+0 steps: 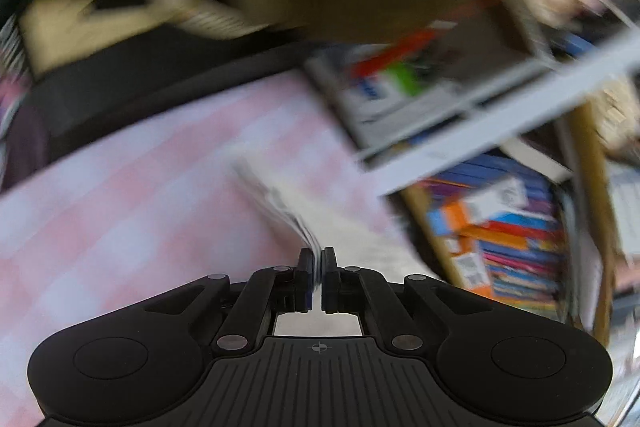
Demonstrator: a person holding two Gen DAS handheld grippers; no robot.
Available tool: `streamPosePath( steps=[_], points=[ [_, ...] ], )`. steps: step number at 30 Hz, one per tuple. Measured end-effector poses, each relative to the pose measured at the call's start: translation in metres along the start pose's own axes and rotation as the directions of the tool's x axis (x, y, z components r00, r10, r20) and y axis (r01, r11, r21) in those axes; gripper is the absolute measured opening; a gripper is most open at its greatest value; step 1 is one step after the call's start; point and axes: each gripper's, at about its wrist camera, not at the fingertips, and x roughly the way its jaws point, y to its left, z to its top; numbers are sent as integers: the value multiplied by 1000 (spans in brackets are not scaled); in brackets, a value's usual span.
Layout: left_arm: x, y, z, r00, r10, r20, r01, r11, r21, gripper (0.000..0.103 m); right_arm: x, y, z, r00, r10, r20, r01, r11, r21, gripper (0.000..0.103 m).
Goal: Fold clothes
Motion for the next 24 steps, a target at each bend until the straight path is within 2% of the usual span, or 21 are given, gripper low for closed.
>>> streamPosePath(
  steps=[3,5,6,9,10,11,12,14,15,16,17,18,19,21,23,24],
  points=[
    [5,-59,-13,999,-41,-9,42,985,165,2,4,-10,-1,1000,15,4,-15,1000,-3,103],
    [14,-100,-34,998,-48,-41,59,950,307,2,7,-17,-1,1000,25,8,-25,1000,-3,103],
    [20,-121,-49,997,-41,-66,63,920,386,2,8,-22,-1,999,31,10,-31,1000,3,103],
    [49,-162,-113,984,49,-170,64,797,601,5,12,-38,-1,999,48,15,-48,999,25,103],
    [61,-166,-132,976,85,-200,62,772,632,8,14,-43,-1,999,53,15,-53,998,32,103],
    [73,-165,-148,965,120,-234,59,768,637,9,16,-49,-2,998,55,13,-55,998,41,103],
    [86,-160,-159,949,160,-271,48,776,628,10,18,-54,-3,998,56,10,-57,997,51,103],
    [98,-151,-169,931,187,-314,31,815,578,10,21,-63,-6,998,66,0,-66,995,74,103],
    [99,-147,-172,926,183,-330,31,835,550,14,23,-68,-7,997,73,-6,-72,994,84,103],
    [95,-145,-172,926,164,-340,44,848,528,24,25,-72,-8,997,78,-12,-77,993,91,103],
    [90,-143,-171,929,147,-340,54,855,516,31,27,-74,-10,996,82,-18,-80,992,96,103],
    [83,-143,-170,938,132,-319,59,850,524,43,29,-77,-10,996,87,-23,-84,992,99,103],
    [76,-142,-169,947,117,-298,63,844,533,49,32,-79,-11,995,91,-29,-88,991,102,103],
    [62,-141,-164,964,86,-251,66,836,544,50,35,-84,-12,993,111,-28,-107,987,117,103],
    [56,-137,-153,980,66,-186,38,862,506,50,37,-86,-12,992,125,-26,-120,984,128,103],
    [60,-134,-146,983,77,-168,14,876,483,50,37,-87,-12,991,130,-24,-126,984,128,103]
  ],
)
